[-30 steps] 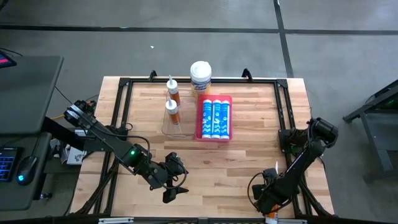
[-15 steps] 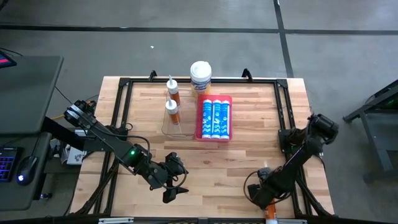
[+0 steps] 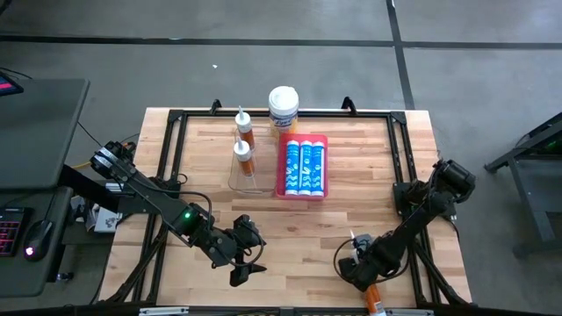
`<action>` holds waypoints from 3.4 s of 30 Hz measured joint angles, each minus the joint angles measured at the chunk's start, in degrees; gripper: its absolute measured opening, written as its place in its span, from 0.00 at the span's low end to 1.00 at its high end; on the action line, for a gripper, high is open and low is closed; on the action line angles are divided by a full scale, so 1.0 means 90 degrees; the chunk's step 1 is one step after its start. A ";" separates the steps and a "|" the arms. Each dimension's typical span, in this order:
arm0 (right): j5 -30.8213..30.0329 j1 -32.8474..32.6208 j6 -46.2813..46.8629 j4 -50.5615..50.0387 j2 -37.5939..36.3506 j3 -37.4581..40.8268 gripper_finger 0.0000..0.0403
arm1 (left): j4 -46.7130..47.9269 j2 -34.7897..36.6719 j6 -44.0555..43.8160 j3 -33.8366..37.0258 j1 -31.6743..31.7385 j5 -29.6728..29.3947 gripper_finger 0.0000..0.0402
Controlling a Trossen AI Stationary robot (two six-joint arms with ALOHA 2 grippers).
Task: Pick & place silicon tubes, Sealant and Lysol wipes
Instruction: Put the orange sealant into the transparent container
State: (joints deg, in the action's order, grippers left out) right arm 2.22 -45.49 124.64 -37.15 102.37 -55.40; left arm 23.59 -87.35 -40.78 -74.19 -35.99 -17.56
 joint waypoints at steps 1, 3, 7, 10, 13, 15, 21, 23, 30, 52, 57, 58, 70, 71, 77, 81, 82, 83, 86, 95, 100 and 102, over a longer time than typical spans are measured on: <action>0.0002 -0.0018 0.0003 0.0047 0.0000 0.0032 0.71 | 0.0001 0.0000 0.0000 0.0001 0.0000 0.0000 0.86; 0.0051 -0.0022 0.0034 0.0214 -0.0016 0.0124 0.71 | 0.0000 0.0000 0.0000 0.0000 0.0000 0.0000 0.86; 0.0173 -0.0009 0.0078 0.0471 -0.0048 0.0263 0.68 | 0.0001 0.0000 -0.0002 0.0000 0.0000 0.0000 0.86; 0.0202 -0.0016 0.0079 0.0404 -0.0049 0.0267 0.61 | 0.0002 0.0000 0.0000 0.0000 0.0000 -0.0002 0.86; 0.0194 -0.0027 -0.0033 0.0354 -0.0054 0.0270 0.51 | 0.0000 0.0000 0.0000 0.0000 0.0000 0.0000 0.86; 0.0170 -0.0027 -0.0179 0.0313 -0.0056 0.0267 0.51 | 0.0000 0.0000 0.0000 0.0000 0.0000 0.0000 0.86; 0.0143 -0.0024 -0.0688 0.0284 -0.0056 0.0267 0.51 | 0.0002 0.0000 -0.0001 0.0001 0.0000 0.0000 0.86; 0.0099 -0.0029 -0.0768 0.0282 -0.0056 0.0267 0.51 | 0.0000 0.0000 -0.0001 0.0000 0.0000 -0.0002 0.86; -0.0067 -0.0036 -0.1101 0.0349 -0.0056 0.0267 0.51 | 0.0000 0.0000 0.0000 0.0000 0.0000 0.0000 0.86; -0.2534 0.0029 -0.2041 0.0243 -0.0815 0.0316 0.50 | 0.0002 0.0000 0.0000 0.0001 0.0000 -0.0002 0.86; -0.3190 0.0068 -0.2366 0.0346 -0.1021 0.0316 0.50 | 0.0005 0.0000 0.0000 0.0001 0.0000 -0.0002 0.86; -0.3359 0.0075 -0.2431 0.0385 -0.1079 0.0316 0.50 | 0.0002 0.0000 0.0000 0.0000 0.0000 -0.0002 0.86; -0.5088 0.0148 -0.4072 0.1076 -0.1923 0.0301 0.50 | 0.0002 0.0000 0.0000 0.0002 0.0000 0.0000 0.86; -0.5243 0.0163 -0.4294 0.1101 -0.2032 0.0301 0.50 | 0.0002 0.0000 0.0000 0.0002 0.0000 -0.0002 0.86; -0.6021 0.0432 -0.5955 0.1262 -0.2689 0.0294 0.50 | 0.0002 0.0000 -0.0002 0.0002 0.0000 -0.0002 0.86; -0.6262 0.0831 -0.7377 0.1598 -0.3075 0.0291 0.50 | 0.0001 0.0000 -0.0001 0.0001 0.0000 -0.0002 0.86; -0.6285 0.0939 -0.7736 0.1700 -0.3138 0.0291 0.50 | 0.0000 0.0000 0.0000 0.0002 0.0000 -0.0002 0.86; -0.6301 0.1063 -0.8102 0.1816 -0.3197 0.0291 0.50 | 0.0003 0.0000 -0.0001 0.0002 0.0000 -0.0002 0.86; -0.6292 0.1381 -0.9097 0.2234 -0.3280 0.0314 0.50 | 0.0002 0.0000 0.0000 0.0002 0.0000 -0.0002 0.86; -0.5360 0.2163 -1.1609 0.5964 -0.3485 0.1458 0.49 | 0.0002 0.0000 0.0000 0.0002 0.0000 0.0000 0.86; -0.4544 0.2584 -1.2375 0.7272 -0.3490 0.1957 0.49 | 0.0002 0.0000 -0.0001 0.0002 0.0000 -0.0001 0.86; -0.4029 0.2831 -1.2691 0.7494 -0.3490 0.2031 0.49 | 0.0000 0.0000 -0.0001 0.0002 0.0000 -0.0002 0.86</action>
State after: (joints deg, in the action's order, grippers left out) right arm -34.05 -20.01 10.42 30.30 70.96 -37.12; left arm 23.59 -87.35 -40.79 -74.17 -35.99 -17.58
